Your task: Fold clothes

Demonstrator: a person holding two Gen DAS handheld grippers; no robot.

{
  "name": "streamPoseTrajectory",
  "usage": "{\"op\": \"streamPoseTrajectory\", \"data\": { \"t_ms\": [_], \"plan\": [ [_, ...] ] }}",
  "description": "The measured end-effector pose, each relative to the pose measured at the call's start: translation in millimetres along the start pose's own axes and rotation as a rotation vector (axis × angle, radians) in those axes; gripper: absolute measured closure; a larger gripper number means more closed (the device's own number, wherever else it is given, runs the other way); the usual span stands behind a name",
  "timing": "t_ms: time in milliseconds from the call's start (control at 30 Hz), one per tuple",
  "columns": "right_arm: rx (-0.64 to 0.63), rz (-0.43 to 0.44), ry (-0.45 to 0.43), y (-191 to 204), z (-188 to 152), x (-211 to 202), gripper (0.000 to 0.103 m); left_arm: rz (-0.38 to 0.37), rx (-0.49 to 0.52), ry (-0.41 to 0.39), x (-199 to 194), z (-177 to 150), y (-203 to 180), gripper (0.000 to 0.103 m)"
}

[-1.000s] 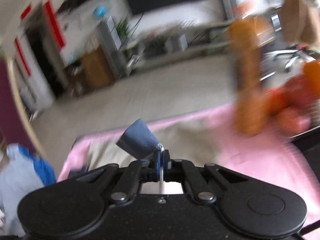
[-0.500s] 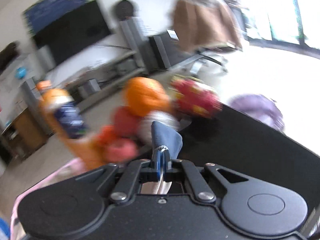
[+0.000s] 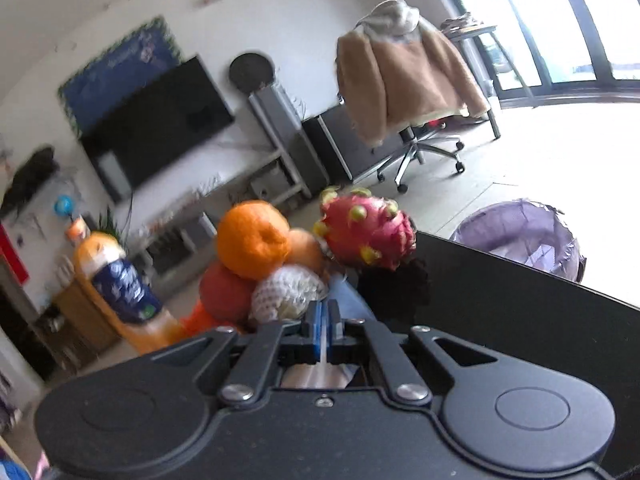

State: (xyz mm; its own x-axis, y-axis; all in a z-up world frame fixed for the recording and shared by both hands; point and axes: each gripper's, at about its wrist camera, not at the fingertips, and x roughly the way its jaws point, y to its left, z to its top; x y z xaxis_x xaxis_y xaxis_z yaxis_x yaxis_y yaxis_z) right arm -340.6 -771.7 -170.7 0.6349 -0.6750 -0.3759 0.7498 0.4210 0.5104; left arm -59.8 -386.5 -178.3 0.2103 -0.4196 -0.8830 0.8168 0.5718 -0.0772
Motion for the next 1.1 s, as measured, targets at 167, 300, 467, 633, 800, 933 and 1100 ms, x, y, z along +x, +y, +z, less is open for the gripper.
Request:
{"op": "streamPoseTrajectory", "data": {
  "t_ms": [167,300,467,633,800,933,1100],
  "plan": [
    [0.162,-0.226,0.141,-36,-9,12,0.072,0.001,0.01,0.036,5,-2,-4,0.068],
    [0.169,-0.227,0.218,-34,-6,22,0.072,0.003,0.0,0.035,1,4,-4,0.068],
    [0.073,-0.281,0.324,-10,-8,62,0.072,0.035,-0.015,0.006,-4,14,0,0.065],
    [-0.019,-0.362,0.348,3,-19,97,0.072,0.048,-0.02,0.013,2,17,4,0.065],
    [-0.166,-0.403,0.369,20,-30,114,0.101,0.045,-0.024,0.029,11,17,6,0.065],
    [-0.363,-0.42,0.208,50,-34,99,0.102,0.047,-0.023,0.035,15,15,7,0.065],
    [-0.404,-0.357,-0.117,62,-30,61,0.103,0.038,-0.03,0.05,24,11,9,0.065]
  ]
}}
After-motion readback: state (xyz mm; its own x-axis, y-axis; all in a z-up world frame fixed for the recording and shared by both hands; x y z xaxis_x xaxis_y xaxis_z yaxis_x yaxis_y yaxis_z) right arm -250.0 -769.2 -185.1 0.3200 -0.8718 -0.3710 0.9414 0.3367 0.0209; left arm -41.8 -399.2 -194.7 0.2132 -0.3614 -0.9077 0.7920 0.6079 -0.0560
